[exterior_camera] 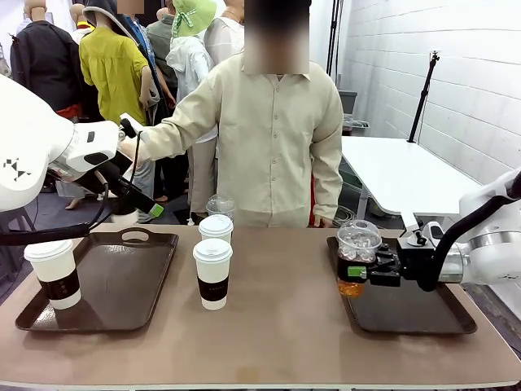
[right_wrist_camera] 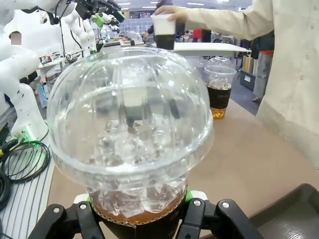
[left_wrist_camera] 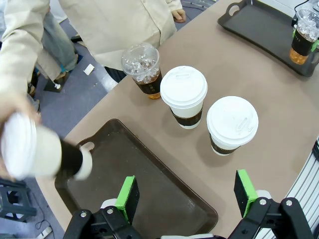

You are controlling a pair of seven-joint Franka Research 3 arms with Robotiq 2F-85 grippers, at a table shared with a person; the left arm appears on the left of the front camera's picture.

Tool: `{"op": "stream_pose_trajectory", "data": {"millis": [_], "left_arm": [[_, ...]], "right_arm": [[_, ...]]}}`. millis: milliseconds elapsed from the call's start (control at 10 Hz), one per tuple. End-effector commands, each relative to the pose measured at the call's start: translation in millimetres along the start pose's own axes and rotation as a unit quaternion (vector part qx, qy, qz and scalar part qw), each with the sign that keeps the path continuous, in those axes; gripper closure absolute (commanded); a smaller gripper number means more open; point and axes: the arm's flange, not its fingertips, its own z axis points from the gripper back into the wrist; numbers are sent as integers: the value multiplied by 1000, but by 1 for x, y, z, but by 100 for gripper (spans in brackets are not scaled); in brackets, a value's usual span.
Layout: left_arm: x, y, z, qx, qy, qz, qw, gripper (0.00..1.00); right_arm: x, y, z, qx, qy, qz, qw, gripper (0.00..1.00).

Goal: Distribute the coffee onto the tray.
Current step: Pick up one iced Americano and place it on the right Handle tray.

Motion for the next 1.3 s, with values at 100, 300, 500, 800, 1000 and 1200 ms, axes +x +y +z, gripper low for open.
{"op": "stream_pose_trajectory", "data": {"millis": [100, 300, 500, 800, 1000, 1200], "left_arm": [[-1, 0, 0, -2, 2, 1, 1000, 0], [-1, 0, 0, -2, 2, 1, 1000, 0], [-1, 0, 0, -2, 2, 1, 1000, 0], [-1, 0, 0, -2, 2, 1, 1000, 0], [-1, 0, 0, -2, 2, 1, 1000, 0], [-1, 0, 0, -2, 2, 1, 1000, 0]], "right_arm": [[0, 0, 0, 0, 0, 0, 1000, 38], [-13, -4, 18, -10, 9, 3, 1000, 38], [-27, -3, 36, -12, 22, 8, 1000, 38], [-57, -6, 56, -11, 24, 24, 999, 38], [-69, -14, 68, -10, 6, 43, 999, 38], [-78, -21, 72, -10, -7, 61, 998, 38]]}}
